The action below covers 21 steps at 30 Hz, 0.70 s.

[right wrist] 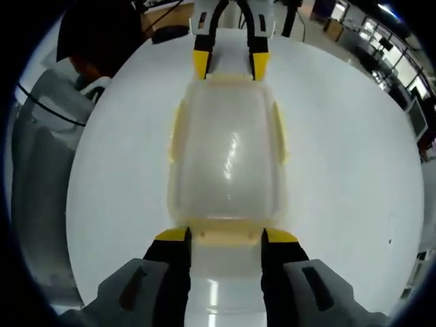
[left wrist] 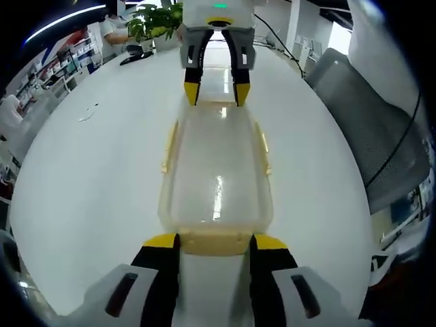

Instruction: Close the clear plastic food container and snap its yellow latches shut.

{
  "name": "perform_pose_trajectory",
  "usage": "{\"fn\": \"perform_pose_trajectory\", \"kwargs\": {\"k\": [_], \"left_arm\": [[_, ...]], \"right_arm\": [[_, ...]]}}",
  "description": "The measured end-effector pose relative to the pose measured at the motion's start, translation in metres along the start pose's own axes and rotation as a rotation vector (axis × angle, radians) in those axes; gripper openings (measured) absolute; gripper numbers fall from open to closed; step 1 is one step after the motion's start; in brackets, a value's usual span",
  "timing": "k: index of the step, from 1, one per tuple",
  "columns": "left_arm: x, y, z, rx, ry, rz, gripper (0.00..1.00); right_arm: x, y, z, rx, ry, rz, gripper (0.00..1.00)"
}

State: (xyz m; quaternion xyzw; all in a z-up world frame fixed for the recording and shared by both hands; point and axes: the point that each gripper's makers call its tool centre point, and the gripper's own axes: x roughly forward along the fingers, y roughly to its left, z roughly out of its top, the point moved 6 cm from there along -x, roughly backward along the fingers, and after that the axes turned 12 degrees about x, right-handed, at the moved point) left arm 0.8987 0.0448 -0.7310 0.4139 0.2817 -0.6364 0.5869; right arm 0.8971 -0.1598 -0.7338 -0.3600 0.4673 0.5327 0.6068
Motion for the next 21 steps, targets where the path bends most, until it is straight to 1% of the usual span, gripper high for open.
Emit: {"fn": "perform_pose_trajectory", "kwargs": {"k": [9,14,21], "left_arm": [[0.0023,0.0042,-0.0046,0.004,0.005,-0.004,0.33],[0.0041,0.0062,-0.0047,0.004,0.032,-0.011,0.32],[0.0026,0.0077,-0.0068,-0.001,0.039,-0.014,0.32]], "right_arm": [[0.003,-0.0034,-0.0005,0.002,0.004,-0.001,0.36],[0.0018,-0.0021,0.0001,0.001,0.014,-0.003,0.35],[0.002,-0.0042,0.0003,-0.006,0.009,0.001,0.34]]}}
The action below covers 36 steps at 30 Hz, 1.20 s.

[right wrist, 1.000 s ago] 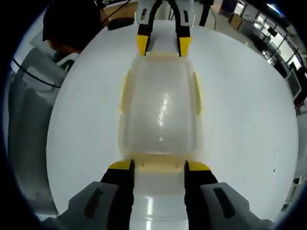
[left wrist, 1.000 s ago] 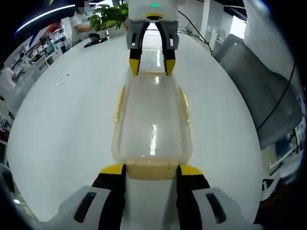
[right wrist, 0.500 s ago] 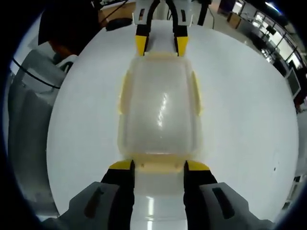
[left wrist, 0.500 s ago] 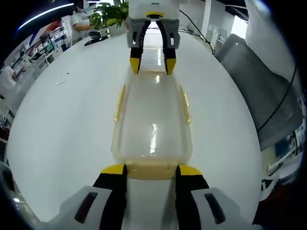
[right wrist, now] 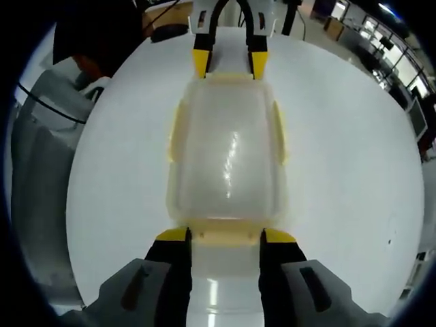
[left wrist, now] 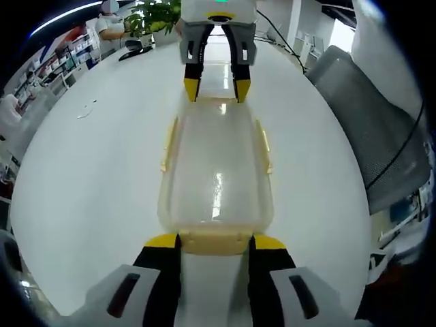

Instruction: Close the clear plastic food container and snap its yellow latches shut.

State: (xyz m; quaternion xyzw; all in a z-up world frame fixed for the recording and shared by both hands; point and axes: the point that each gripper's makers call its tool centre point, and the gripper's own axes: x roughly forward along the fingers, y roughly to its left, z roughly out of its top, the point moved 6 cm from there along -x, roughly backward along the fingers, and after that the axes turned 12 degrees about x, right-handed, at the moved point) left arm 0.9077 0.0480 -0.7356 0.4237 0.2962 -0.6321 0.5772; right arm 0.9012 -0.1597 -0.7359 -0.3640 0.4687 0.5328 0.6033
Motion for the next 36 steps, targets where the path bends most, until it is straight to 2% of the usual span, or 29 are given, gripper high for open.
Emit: {"fn": "perform_pose_trajectory", "kwargs": {"k": [8,22,27,30,36], "left_arm": [[-0.003,-0.011,0.015,-0.003,0.025,-0.008,0.32],[-0.031,-0.021,0.018,-0.02,0.047,-0.008,0.32],[-0.045,-0.026,0.027,-0.026,0.059,-0.007,0.32],[-0.052,-0.023,0.027,-0.027,0.065,-0.01,0.32],[-0.072,-0.025,0.043,-0.034,0.079,-0.009,0.32]], "right_arm": [[-0.004,0.004,0.0,-0.048,0.031,-0.005,0.34],[-0.028,0.016,0.018,-0.057,-0.001,-0.001,0.34],[-0.039,0.019,0.023,-0.064,-0.002,0.006,0.34],[-0.05,0.022,0.027,-0.058,-0.004,0.017,0.34],[-0.073,0.025,0.029,-0.072,-0.006,0.009,0.34]]}}
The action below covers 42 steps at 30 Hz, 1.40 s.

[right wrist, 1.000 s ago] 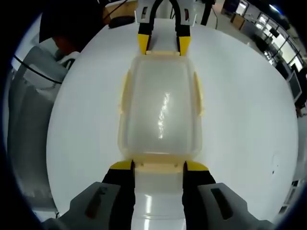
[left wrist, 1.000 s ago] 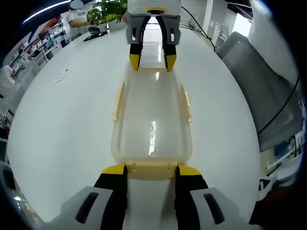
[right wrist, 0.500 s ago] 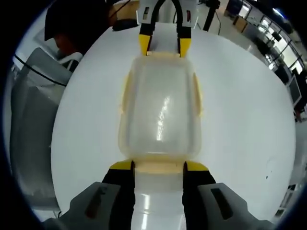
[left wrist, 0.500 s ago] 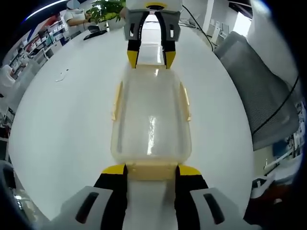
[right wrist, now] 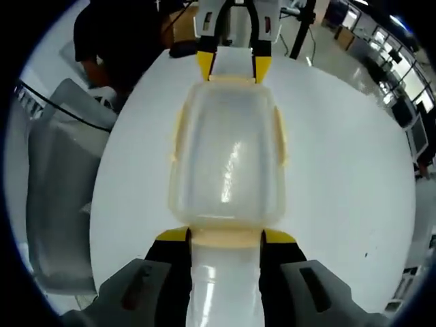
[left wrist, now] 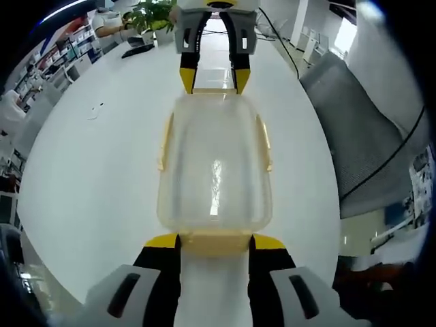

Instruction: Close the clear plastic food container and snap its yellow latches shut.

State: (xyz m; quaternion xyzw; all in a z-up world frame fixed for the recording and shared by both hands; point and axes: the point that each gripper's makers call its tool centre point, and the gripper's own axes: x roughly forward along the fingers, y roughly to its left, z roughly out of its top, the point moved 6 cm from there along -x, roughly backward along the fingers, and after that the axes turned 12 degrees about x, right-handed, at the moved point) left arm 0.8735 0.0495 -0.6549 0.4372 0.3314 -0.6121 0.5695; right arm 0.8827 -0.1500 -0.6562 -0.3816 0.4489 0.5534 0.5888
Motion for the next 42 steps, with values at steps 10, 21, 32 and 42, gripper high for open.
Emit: {"fn": "perform_pose_trajectory", "kwargs": {"k": [10,21,32,42], "left_arm": [[-0.017,0.005,0.034,0.015,0.001,0.019,0.32],[-0.012,0.013,0.075,0.028,-0.009,0.033,0.32],[0.005,0.029,0.106,0.05,-0.01,0.042,0.32],[0.018,0.041,0.127,0.055,-0.025,0.043,0.32]], "right_arm": [[-0.032,-0.001,-0.015,-0.005,-0.007,-0.021,0.35],[-0.053,-0.01,-0.049,-0.003,-0.001,-0.032,0.35],[-0.065,-0.016,-0.084,0.01,0.019,-0.047,0.35],[-0.073,-0.018,-0.113,0.029,0.008,-0.036,0.35]]}}
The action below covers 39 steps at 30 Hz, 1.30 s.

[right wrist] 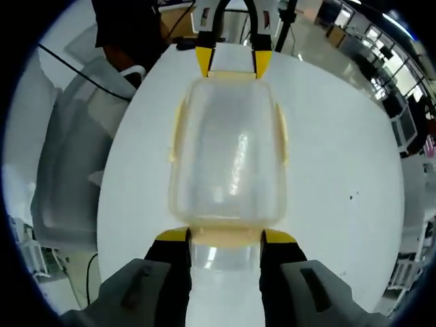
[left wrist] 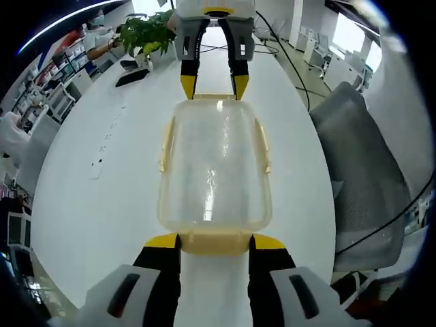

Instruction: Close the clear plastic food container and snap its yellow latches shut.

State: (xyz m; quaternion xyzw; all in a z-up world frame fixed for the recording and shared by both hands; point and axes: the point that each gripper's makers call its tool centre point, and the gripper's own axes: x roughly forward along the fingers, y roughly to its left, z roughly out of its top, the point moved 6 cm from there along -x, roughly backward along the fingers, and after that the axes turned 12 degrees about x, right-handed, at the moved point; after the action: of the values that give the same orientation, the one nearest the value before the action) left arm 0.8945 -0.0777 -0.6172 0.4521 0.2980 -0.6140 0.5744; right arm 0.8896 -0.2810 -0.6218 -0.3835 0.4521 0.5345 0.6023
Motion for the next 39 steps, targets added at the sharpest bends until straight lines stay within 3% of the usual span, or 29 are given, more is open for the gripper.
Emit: {"fn": "perform_pose_trajectory", "kwargs": {"k": [29,39], "left_arm": [[0.058,0.016,0.055,0.038,-0.04,-0.016,0.32],[0.071,0.016,0.066,0.041,-0.045,-0.027,0.32]], "right_arm": [[-0.003,-0.008,-0.079,0.06,0.051,0.007,0.35],[-0.001,-0.012,-0.093,0.069,0.07,0.021,0.35]]}}
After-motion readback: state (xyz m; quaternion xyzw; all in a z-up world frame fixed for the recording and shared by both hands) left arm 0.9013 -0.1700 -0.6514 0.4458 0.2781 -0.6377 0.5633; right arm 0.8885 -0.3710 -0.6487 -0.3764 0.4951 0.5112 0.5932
